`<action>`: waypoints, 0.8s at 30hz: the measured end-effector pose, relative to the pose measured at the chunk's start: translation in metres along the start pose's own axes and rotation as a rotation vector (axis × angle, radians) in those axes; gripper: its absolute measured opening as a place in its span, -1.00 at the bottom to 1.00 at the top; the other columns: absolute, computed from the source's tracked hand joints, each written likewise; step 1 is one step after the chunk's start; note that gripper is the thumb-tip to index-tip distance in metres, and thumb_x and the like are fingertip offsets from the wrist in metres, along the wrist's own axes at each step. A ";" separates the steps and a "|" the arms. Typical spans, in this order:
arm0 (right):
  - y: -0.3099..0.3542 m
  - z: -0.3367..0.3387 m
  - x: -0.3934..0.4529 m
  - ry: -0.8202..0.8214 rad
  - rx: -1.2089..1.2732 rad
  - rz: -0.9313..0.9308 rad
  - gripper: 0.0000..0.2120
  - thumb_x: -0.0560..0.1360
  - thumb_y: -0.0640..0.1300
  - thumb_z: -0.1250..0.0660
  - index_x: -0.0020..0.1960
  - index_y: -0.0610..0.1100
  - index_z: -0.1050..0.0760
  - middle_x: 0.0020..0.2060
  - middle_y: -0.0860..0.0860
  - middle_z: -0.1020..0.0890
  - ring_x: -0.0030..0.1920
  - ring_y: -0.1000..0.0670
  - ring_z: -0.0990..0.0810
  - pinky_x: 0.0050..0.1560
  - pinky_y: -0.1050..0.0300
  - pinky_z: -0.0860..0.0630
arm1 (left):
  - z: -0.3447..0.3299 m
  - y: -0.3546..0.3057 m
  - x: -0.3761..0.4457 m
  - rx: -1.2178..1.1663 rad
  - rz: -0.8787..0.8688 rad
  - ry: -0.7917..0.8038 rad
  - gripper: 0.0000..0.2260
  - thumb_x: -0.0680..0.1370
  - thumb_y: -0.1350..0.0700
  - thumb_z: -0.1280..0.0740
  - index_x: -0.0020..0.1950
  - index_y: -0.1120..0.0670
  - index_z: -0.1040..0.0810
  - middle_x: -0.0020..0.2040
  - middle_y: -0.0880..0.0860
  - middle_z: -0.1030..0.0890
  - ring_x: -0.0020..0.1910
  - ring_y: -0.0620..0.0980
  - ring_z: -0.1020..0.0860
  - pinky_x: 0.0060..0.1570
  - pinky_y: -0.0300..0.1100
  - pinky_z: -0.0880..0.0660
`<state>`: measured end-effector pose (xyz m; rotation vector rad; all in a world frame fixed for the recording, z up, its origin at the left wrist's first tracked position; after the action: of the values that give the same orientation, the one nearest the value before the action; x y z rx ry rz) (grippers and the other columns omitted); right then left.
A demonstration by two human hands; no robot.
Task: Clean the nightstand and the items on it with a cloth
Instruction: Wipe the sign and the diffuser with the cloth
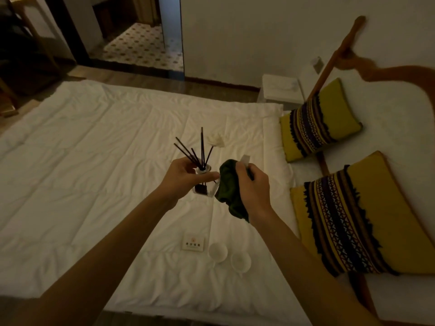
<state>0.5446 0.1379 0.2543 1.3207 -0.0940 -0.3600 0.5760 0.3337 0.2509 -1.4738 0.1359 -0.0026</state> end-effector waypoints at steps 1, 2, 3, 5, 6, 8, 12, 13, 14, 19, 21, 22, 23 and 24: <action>-0.003 -0.003 0.001 0.006 -0.005 -0.006 -0.67 0.61 0.15 -0.26 -0.08 -0.08 -0.60 -0.18 -0.08 -0.67 -0.10 -0.12 -0.67 0.04 -0.21 -0.63 | 0.000 0.004 0.000 0.013 -0.016 0.004 -0.72 0.21 -0.07 -0.66 -0.20 -0.04 -0.68 -0.16 0.02 -0.73 -0.19 -0.09 -0.69 -0.26 -0.39 -0.54; -0.007 -0.006 0.001 0.012 -0.010 -0.011 -0.67 0.61 0.15 -0.26 -0.08 -0.09 -0.60 -0.18 -0.09 -0.67 -0.10 -0.14 -0.68 0.03 -0.21 -0.63 | 0.001 0.008 -0.001 0.030 -0.027 0.007 -0.72 0.22 -0.08 -0.66 -0.21 -0.04 -0.68 -0.18 0.00 -0.72 -0.22 -0.10 -0.67 -0.25 -0.41 -0.54; -0.010 -0.008 0.002 0.020 -0.016 -0.013 -0.66 0.60 0.16 -0.26 -0.07 -0.10 -0.60 -0.17 -0.10 -0.67 -0.09 -0.15 -0.68 0.02 -0.22 -0.63 | 0.001 0.013 -0.001 0.054 -0.033 0.006 -0.71 0.22 -0.09 -0.66 -0.20 -0.02 -0.67 -0.21 -0.02 -0.71 -0.26 -0.10 -0.65 -0.27 -0.40 -0.53; -0.016 -0.014 0.004 0.035 -0.030 -0.008 -0.65 0.61 0.15 -0.25 -0.06 -0.11 -0.59 -0.16 -0.11 -0.67 -0.09 -0.16 -0.67 0.02 -0.22 -0.63 | 0.002 0.024 -0.002 0.115 -0.046 -0.011 -0.67 0.23 -0.09 -0.66 -0.17 0.03 -0.66 -0.27 -0.07 -0.69 -0.36 -0.13 -0.58 -0.35 -0.41 -0.49; -0.020 -0.017 0.006 0.040 -0.042 -0.003 -0.65 0.61 0.15 -0.25 -0.06 -0.12 -0.59 -0.16 -0.10 -0.67 -0.08 -0.14 -0.67 0.03 -0.21 -0.63 | 0.003 0.031 -0.002 0.144 -0.051 -0.023 -0.65 0.23 -0.08 -0.66 -0.16 0.06 -0.66 -0.29 -0.09 -0.69 -0.40 -0.19 -0.55 -0.39 -0.42 -0.46; -0.029 -0.022 0.008 0.046 -0.073 -0.001 -0.66 0.61 0.15 -0.24 -0.06 -0.10 -0.59 -0.17 -0.07 -0.67 -0.10 -0.09 -0.67 0.04 -0.16 -0.64 | 0.004 0.048 -0.003 0.163 -0.038 -0.057 -0.63 0.24 -0.01 -0.67 -0.13 0.12 -0.63 -0.29 -0.13 -0.68 -0.43 -0.23 -0.56 -0.43 -0.43 -0.46; -0.074 -0.042 0.015 0.078 -0.117 -0.052 -0.67 0.61 0.14 -0.25 -0.08 -0.09 -0.58 -0.20 -0.03 -0.66 -0.13 -0.05 -0.66 0.00 -0.05 -0.63 | 0.008 0.106 -0.002 0.092 0.042 -0.121 -0.59 0.28 0.14 -0.66 -0.08 0.25 -0.53 -0.30 -0.14 -0.66 -0.35 -0.20 -0.65 -0.43 -0.34 -0.56; -0.089 -0.048 0.016 0.089 -0.122 -0.075 -0.68 0.61 0.15 -0.25 -0.09 -0.08 -0.58 -0.21 -0.02 -0.66 -0.14 -0.04 -0.66 -0.02 -0.03 -0.63 | 0.008 0.122 -0.003 0.099 0.056 -0.131 -0.59 0.29 0.14 -0.66 -0.07 0.26 -0.52 -0.30 -0.14 -0.66 -0.34 -0.19 -0.65 -0.42 -0.33 -0.57; -0.106 -0.053 0.018 0.098 -0.127 -0.099 -0.68 0.61 0.15 -0.25 -0.09 -0.07 -0.58 -0.21 -0.01 -0.66 -0.15 -0.03 -0.66 -0.04 -0.01 -0.63 | 0.009 0.139 -0.003 0.104 0.075 -0.138 -0.59 0.29 0.15 -0.66 -0.07 0.26 -0.51 -0.30 -0.13 -0.66 -0.33 -0.19 -0.65 -0.41 -0.33 -0.57; -0.186 -0.074 0.020 0.115 -0.168 -0.202 -0.68 0.61 0.15 -0.25 -0.08 -0.06 -0.59 -0.19 0.00 -0.67 -0.14 0.01 -0.67 -0.07 0.09 -0.62 | 0.017 0.223 -0.004 0.177 0.161 -0.200 -0.55 0.29 0.16 -0.66 -0.04 0.25 -0.47 -0.11 0.19 -0.58 -0.23 -0.06 -0.65 -0.38 -0.22 -0.62; -0.217 -0.081 0.020 0.122 -0.186 -0.234 -0.68 0.61 0.15 -0.24 -0.08 -0.07 -0.58 -0.19 0.01 -0.67 -0.15 0.03 -0.66 -0.11 0.15 -0.59 | 0.028 0.260 -0.005 0.250 0.162 -0.248 -0.57 0.30 0.15 -0.65 -0.05 0.24 -0.48 -0.09 0.19 -0.52 -0.23 -0.16 -0.61 -0.43 -0.26 -0.59; -0.231 -0.084 0.019 0.127 -0.194 -0.245 -0.68 0.61 0.15 -0.24 -0.09 -0.08 -0.58 -0.20 0.01 -0.67 -0.16 0.03 -0.65 -0.13 0.17 -0.57 | 0.035 0.279 -0.006 0.295 0.177 -0.270 -0.58 0.30 0.14 -0.65 -0.06 0.23 -0.48 -0.08 0.18 -0.51 -0.21 -0.16 -0.60 -0.42 -0.19 -0.61; -0.245 -0.088 0.019 0.130 -0.204 -0.256 -0.67 0.62 0.14 -0.25 -0.10 -0.09 -0.57 -0.21 0.01 -0.66 -0.17 0.03 -0.65 -0.14 0.18 -0.56 | 0.042 0.302 -0.008 0.331 0.213 -0.289 -0.58 0.31 0.12 -0.65 -0.07 0.23 -0.47 -0.07 0.19 -0.51 -0.16 -0.07 -0.61 -0.37 -0.06 -0.63; -0.260 -0.092 0.019 0.134 -0.212 -0.267 -0.67 0.62 0.13 -0.25 -0.11 -0.11 -0.57 -0.21 0.00 -0.66 -0.17 0.02 -0.65 -0.15 0.18 -0.56 | 0.049 0.324 -0.010 0.362 0.251 -0.303 -0.58 0.31 0.09 -0.65 -0.08 0.22 -0.47 -0.05 0.20 -0.52 -0.12 0.05 -0.60 -0.29 0.01 -0.62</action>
<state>0.5342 0.1652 -0.0209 1.1450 0.2304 -0.4925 0.5444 0.4148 -0.0654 -1.0734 0.0676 0.3799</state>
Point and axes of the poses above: each hand's wrist, its own x-axis towards the middle knuckle, its own z-axis out of the back of the hand, y = z × x, the point moved 8 cm from there along x, towards the middle knuckle
